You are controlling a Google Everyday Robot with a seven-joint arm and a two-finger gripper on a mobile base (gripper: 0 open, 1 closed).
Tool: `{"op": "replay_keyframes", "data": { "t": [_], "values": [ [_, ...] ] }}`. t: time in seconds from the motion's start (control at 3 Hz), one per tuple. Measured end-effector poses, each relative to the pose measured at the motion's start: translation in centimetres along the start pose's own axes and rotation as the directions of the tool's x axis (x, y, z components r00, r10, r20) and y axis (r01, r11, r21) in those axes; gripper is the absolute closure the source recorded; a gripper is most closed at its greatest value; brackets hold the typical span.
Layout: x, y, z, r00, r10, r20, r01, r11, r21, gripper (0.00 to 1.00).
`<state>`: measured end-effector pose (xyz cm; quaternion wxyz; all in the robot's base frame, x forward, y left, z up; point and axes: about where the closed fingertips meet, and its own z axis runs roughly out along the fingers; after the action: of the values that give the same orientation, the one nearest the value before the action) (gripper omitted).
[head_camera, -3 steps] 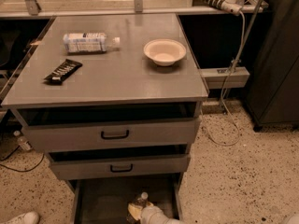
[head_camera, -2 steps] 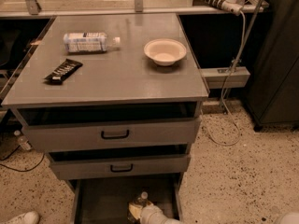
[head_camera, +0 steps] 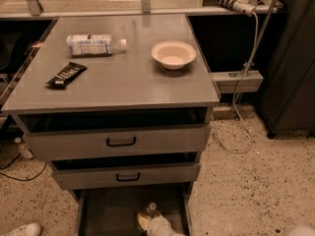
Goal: Place water bottle into bottom drawer
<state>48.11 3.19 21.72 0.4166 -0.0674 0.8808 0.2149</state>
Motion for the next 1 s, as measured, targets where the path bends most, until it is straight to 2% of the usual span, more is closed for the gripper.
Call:
{"op": "replay_keyframes", "data": {
  "t": [1.0],
  "values": [
    [-0.01, -1.22, 1.01, 0.998, -0.048, 0.044, 0.044, 0.9949, 0.091, 1.0]
  ]
}}
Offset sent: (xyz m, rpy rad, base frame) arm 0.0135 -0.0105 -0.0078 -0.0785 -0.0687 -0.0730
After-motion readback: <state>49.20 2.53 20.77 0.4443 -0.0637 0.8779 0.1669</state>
